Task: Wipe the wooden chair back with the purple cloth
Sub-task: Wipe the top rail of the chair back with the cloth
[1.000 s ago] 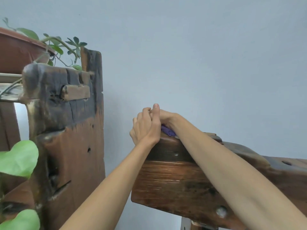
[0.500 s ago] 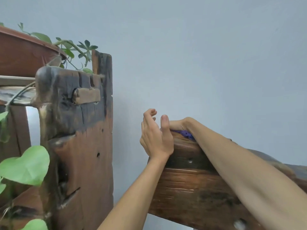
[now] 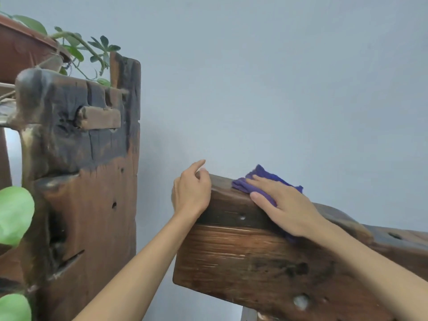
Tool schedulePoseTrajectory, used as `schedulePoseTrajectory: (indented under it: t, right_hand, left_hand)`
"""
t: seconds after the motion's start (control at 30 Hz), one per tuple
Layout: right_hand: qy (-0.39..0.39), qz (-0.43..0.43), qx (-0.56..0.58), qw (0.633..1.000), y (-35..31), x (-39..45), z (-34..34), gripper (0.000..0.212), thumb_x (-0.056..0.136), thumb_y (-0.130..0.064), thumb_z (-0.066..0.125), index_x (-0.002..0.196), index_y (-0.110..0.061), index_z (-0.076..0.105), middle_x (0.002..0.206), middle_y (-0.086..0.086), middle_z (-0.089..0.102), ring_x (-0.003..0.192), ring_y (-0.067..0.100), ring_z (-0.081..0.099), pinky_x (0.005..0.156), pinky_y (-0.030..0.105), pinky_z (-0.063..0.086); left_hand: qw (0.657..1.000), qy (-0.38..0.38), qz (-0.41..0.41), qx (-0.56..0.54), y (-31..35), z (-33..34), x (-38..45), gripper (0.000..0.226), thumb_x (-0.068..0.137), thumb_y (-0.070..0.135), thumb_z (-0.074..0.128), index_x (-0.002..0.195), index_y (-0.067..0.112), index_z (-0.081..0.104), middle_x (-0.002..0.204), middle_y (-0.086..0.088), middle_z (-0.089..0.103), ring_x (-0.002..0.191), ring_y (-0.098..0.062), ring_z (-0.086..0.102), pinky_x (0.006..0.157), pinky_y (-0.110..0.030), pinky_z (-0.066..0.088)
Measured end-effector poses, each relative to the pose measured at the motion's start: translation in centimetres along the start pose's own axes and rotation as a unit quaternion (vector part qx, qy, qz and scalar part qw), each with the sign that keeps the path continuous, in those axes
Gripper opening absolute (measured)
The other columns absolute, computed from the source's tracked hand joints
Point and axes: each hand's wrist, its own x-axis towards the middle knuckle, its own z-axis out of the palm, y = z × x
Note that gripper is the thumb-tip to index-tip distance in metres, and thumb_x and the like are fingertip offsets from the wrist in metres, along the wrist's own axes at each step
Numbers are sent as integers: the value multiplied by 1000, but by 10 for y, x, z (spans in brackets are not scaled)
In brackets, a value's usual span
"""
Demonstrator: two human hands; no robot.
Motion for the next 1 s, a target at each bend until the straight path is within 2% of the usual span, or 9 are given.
schedulePoseTrajectory:
  t: [0.07, 0.13, 0.23, 0.37, 0.47, 0.6, 0.77, 0.87, 1.0]
  right_hand:
    - [-22, 120, 28, 992, 40, 1, -13, 52, 98, -72, 30, 139, -50, 55, 154, -15, 49, 142, 9, 45, 119, 40, 35]
    - [-77, 245, 87, 963, 83, 11, -23, 50, 102, -63, 33, 125, -36, 69, 136, 3, 68, 122, 22, 64, 113, 41, 39]
    - [-178, 367, 61, 911, 114, 25, -25, 54, 108, -44, 29, 128, -6, 62, 145, 18, 55, 128, 34, 55, 111, 41, 34]
    - [-218, 359, 109, 901, 107, 23, -28, 56, 107, -47, 22, 126, -14, 63, 141, 15, 58, 128, 34, 53, 114, 47, 36]
    - [-79, 290, 65, 952, 108, -16, -38, 61, 98, -66, 24, 85, -32, 73, 90, -7, 74, 96, 22, 66, 91, 43, 50]
    - [39, 210, 44, 976, 119, -74, -37, 54, 88, -78, 21, 103, -47, 62, 91, -27, 68, 88, -5, 60, 74, 26, 46]
    - [-178, 229, 118, 950, 126, -1, -33, 64, 100, -55, 30, 113, -2, 64, 112, 18, 72, 109, 32, 66, 103, 45, 47]
    - [-293, 250, 61, 921, 122, 35, -28, 35, 110, -32, 35, 136, -13, 49, 124, 0, 51, 128, 24, 48, 105, 40, 35]
    - [-252, 262, 160, 918, 114, 26, -28, 53, 109, -49, 21, 135, -26, 61, 125, -1, 64, 120, 28, 56, 98, 37, 39]
  left_hand:
    - [996, -30, 35, 72, -2, -5, 3, 38, 100, 31, 38, 115, 27, 73, 142, 3, 62, 120, -31, 61, 96, -37, 49]
    - [976, -55, 76, 198, 4, -9, 6, 42, 99, 38, 35, 89, 17, 69, 105, -7, 74, 95, -37, 65, 80, -40, 51]
    - [906, -126, 113, 387, 46, 16, 6, 72, 96, 60, 17, 87, 11, 69, 74, -5, 57, 81, -32, 54, 75, -41, 39]
    - [851, -350, 157, 358, 108, 103, -33, 97, 90, 73, -7, 135, 19, 59, 129, -14, 64, 123, -35, 53, 108, -66, 18]
    - [859, -363, 144, 331, 118, 135, -41, 98, 88, 75, -12, 149, 25, 46, 140, -17, 56, 131, -39, 49, 110, -70, 11]
    - [869, -329, 171, 328, 113, 151, -39, 99, 86, 73, -13, 132, 23, 59, 119, -16, 61, 108, -38, 55, 102, -67, 24]
    - [905, -258, 214, 261, 116, 159, -46, 93, 91, 72, -7, 99, 14, 65, 98, -12, 67, 87, -35, 57, 88, -50, 43]
    - [906, -273, 205, 250, 113, 159, -42, 94, 88, 74, -9, 106, 16, 63, 104, -12, 66, 99, -36, 59, 92, -51, 43]
    - [906, -292, 191, 240, 111, 159, -35, 90, 91, 73, -5, 101, 19, 66, 107, -12, 68, 102, -36, 60, 88, -48, 43]
